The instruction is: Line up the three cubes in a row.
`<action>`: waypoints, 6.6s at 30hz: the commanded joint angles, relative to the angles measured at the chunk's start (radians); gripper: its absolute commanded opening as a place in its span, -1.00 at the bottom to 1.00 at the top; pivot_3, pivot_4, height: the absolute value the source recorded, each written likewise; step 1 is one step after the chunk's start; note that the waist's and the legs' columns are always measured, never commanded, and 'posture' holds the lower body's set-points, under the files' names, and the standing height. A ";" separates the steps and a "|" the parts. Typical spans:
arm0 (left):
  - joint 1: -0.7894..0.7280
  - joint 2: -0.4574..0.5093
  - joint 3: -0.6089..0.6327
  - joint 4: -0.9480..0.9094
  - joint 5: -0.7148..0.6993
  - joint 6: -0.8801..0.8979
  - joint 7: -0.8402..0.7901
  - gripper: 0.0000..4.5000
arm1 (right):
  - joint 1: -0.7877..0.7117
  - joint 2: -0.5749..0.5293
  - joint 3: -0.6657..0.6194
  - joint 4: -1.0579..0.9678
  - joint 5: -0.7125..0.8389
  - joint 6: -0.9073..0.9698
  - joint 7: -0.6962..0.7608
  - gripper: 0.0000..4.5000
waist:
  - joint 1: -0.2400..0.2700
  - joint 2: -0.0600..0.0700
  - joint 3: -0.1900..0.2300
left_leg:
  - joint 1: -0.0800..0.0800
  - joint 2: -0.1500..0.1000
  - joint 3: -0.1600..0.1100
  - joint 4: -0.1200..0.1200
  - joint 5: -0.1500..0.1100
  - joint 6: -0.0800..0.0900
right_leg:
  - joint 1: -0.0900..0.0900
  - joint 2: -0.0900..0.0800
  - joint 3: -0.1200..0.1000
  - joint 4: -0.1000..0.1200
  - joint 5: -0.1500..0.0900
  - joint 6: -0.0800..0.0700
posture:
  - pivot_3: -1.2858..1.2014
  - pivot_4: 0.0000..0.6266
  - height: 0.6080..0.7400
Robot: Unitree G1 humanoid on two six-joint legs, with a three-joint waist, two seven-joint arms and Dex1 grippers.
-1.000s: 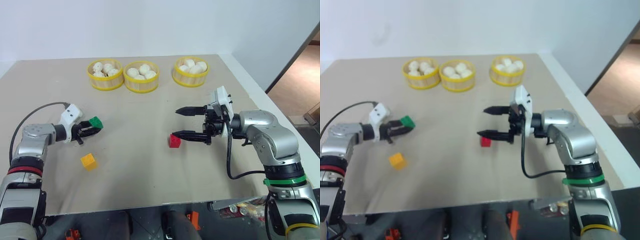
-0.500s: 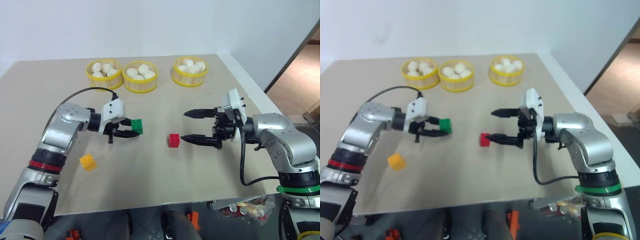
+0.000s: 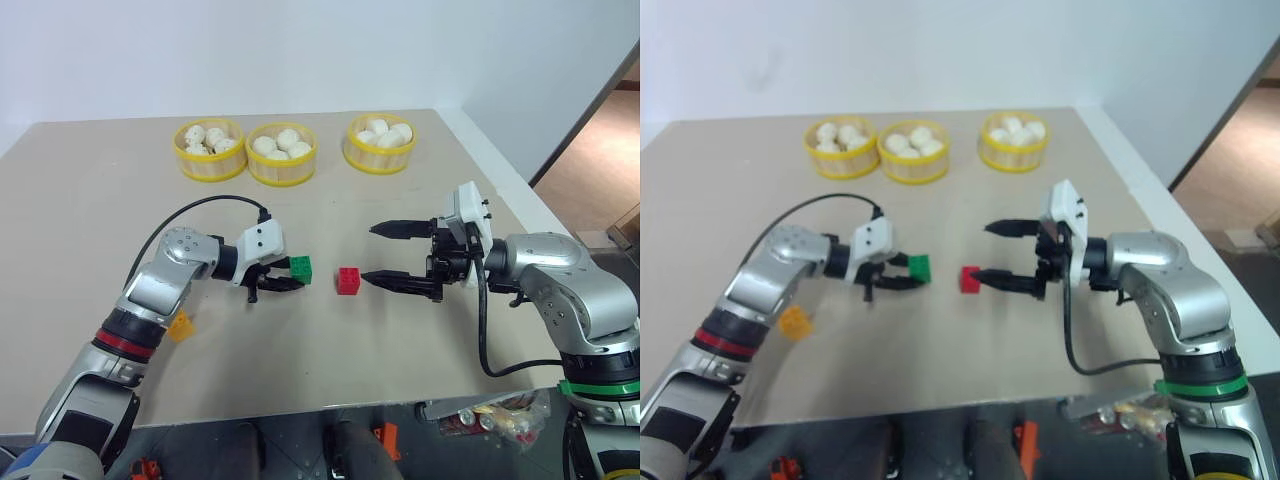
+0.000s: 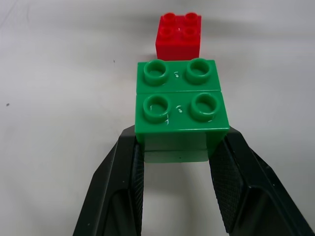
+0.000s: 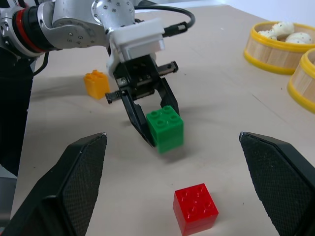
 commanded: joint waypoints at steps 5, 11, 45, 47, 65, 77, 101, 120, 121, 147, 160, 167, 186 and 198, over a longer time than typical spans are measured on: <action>-0.021 -0.018 -0.017 0.027 0.029 -0.009 0.027 -0.42 | 0.003 -0.004 -0.030 -0.039 0.026 -0.006 -0.017 1.00 | -0.001 0.000 0.000 | 0.000 0.000 0.000 0.000 0.000 0.000 | 0.000 0.000 0.000 0.000 0.000 0.000 | 0.03 -0.52 1.00; -0.021 -0.027 -0.034 0.047 0.049 -0.034 0.020 -0.42 | 0.004 -0.002 -0.027 -0.044 0.032 -0.004 -0.029 1.00 | 0.000 0.000 0.000 | 0.000 0.000 0.000 0.000 0.000 0.000 | 0.000 0.000 0.001 0.000 0.000 0.000 | 0.03 -0.52 1.00; -0.004 0.087 -0.009 -0.147 0.019 0.090 -0.090 0.98 | 0.030 -0.020 -0.027 -0.027 0.041 -0.015 -0.009 1.00 | -0.001 0.000 0.000 | 0.000 0.000 0.000 0.000 0.000 0.000 | 0.000 0.001 0.002 0.000 0.000 0.000 | 0.03 -0.52 1.00; 0.004 0.127 0.013 -0.211 -0.008 0.143 -0.098 0.98 | 0.025 -0.019 -0.025 -0.021 0.040 -0.016 -0.006 1.00 | -0.002 0.000 0.000 | 0.000 0.000 0.000 0.000 0.000 0.000 | 0.000 0.002 0.002 0.000 0.000 0.000 | 0.03 -0.52 1.00; 0.444 0.163 0.620 -0.547 -0.327 0.169 0.115 0.98 | -0.046 -0.030 0.018 0.082 0.008 -0.051 0.096 1.00 | -0.003 -0.001 0.000 | 0.003 0.002 0.002 -0.001 0.000 0.000 | 0.000 0.004 0.008 0.000 0.000 0.000 | 0.03 -0.52 1.00; 0.768 0.160 0.765 -0.516 -0.368 0.001 0.166 0.98 | -0.064 -0.033 0.044 0.142 -0.030 -0.087 0.160 1.00 | -0.003 -0.002 0.000 | 0.007 0.002 0.011 0.000 0.000 0.000 | 0.002 0.003 0.016 0.000 -0.001 -0.006 | 0.03 -0.52 1.00; 0.869 0.169 0.556 -0.266 -0.253 -0.237 0.094 0.87 | -0.027 -0.040 0.018 0.104 0.001 -0.050 0.174 1.00 | -0.008 -0.002 0.000 | 0.007 0.004 0.014 -0.004 0.000 -0.001 | -0.001 0.005 0.019 0.000 -0.002 -0.007 | 0.03 -0.52 1.00; 0.830 0.185 0.523 -0.259 -0.258 -0.232 0.112 -0.39 | -0.019 -0.015 0.064 0.063 -0.011 -0.189 0.269 1.00 | -0.008 -0.002 0.000 | 0.008 0.004 0.013 -0.004 -0.001 -0.001 | -0.001 0.005 0.019 0.000 -0.002 -0.007 | 0.03 -0.52 1.00; 0.822 0.188 0.522 -0.261 -0.261 -0.224 0.112 -0.39 | -0.019 -0.016 0.064 0.062 -0.010 -0.187 0.269 1.00 | -0.008 -0.002 0.000 | 0.008 0.004 0.013 -0.004 0.000 -0.001 | -0.001 0.005 0.019 0.000 -0.002 -0.007 | 0.03 -0.52 1.00; 0.112 0.043 0.140 0.318 -0.109 -0.387 -0.155 -0.39 | 0.076 -0.054 0.031 0.024 -0.056 -0.179 0.150 1.00 | -0.005 -0.003 0.000 | 0.006 0.002 0.014 -0.003 -0.001 -0.001 | -0.001 0.007 0.022 -0.001 0.001 0.001 | 0.03 -0.52 1.00; 0.124 0.120 0.166 0.379 -0.097 -0.440 -0.225 -0.39 | 0.141 -0.079 -0.002 -0.025 -0.040 -0.160 0.125 1.00 | -0.004 -0.003 0.000 | 0.006 0.002 0.013 -0.002 -0.001 0.000 | -0.001 0.007 0.022 0.000 -0.001 -0.002 | 0.03 -0.52 1.00; 0.104 0.068 0.142 0.392 -0.090 -0.455 -0.210 -0.39 | 0.127 -0.079 0.003 -0.028 -0.040 -0.145 0.121 1.00 | 0.000 -0.002 0.000 | 0.006 0.002 0.013 -0.002 -0.001 0.000 | 0.000 0.007 0.022 0.000 -0.001 -0.002 | 0.03 -0.52 1.00; 0.061 0.051 0.128 0.476 -0.028 -0.485 -0.231 0.07 | 0.114 -0.073 0.017 -0.028 -0.051 -0.125 0.116 1.00 | -0.001 -0.003 -0.001 | 0.006 0.001 0.013 -0.001 0.000 0.000 | 0.000 0.007 0.023 0.000 0.000 -0.001 | 0.03 -0.52 1.00; 0.115 0.154 0.226 0.316 -0.116 -0.366 -0.214 0.98 | 0.086 -0.015 -0.051 -0.029 0.049 -0.058 0.048 1.00 | -0.029 -0.003 -0.001 | 0.007 0.003 0.012 -0.004 0.000 0.000 | -0.001 0.010 0.024 0.000 0.002 0.001 | 0.03 -0.52 1.00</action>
